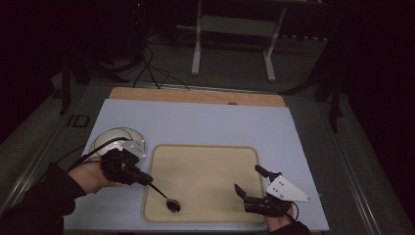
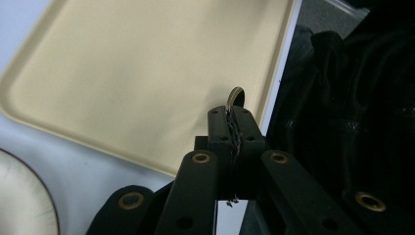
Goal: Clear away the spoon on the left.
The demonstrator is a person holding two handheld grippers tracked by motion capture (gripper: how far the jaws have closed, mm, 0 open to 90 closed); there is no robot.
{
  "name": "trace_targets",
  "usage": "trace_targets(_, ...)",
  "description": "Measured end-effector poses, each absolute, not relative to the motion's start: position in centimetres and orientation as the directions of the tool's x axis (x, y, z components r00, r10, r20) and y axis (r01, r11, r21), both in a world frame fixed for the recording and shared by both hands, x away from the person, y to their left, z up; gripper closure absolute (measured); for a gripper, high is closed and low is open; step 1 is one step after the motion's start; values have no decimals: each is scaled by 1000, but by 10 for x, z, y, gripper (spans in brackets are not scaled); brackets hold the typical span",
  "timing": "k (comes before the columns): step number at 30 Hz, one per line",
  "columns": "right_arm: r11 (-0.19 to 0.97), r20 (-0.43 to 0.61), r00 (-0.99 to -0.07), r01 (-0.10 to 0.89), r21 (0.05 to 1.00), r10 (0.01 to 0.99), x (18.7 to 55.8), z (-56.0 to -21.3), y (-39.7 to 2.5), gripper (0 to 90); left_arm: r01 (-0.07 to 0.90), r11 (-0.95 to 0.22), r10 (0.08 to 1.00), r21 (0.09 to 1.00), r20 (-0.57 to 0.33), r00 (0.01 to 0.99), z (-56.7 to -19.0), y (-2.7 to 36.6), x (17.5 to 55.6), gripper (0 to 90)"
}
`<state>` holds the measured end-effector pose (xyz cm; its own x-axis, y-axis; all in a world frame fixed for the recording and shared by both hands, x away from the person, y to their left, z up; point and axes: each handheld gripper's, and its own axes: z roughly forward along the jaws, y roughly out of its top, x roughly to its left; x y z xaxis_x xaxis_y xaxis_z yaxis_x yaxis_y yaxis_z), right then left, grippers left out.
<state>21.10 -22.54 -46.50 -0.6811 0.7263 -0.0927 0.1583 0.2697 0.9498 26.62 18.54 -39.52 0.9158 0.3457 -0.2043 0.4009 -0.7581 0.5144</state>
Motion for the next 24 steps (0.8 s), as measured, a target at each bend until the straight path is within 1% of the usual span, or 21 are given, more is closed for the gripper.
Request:
trace_targets(3, 268, -92, -681, 157, 950, 726, 211, -465, -226, 136, 411, -773, 349, 483, -216, 912, -401, 179, 271, 893)
trace_targets(10, 267, -90, -681, 159, 951, 727, 211, -465, -226, 136, 413, -778, 342, 474, -232, 911, -405, 172, 276, 892)
trace_targets(17, 267, -89, -683, 159, 950, 725, 211, -465, -226, 136, 433, -754, 352, 494, -252, 901, -410, 164, 288, 872)
trace_targets(20, 267, -89, -683, 159, 950, 725, 211, -465, -226, 136, 456, -726, 361, 514, -279, 890, -413, 159, 296, 867)
trace_targets(24, 267, -88, -684, 160, 950, 724, 211, -465, -226, 136, 469, -710, 372, 526, -285, 883, -415, 154, 303, 859)
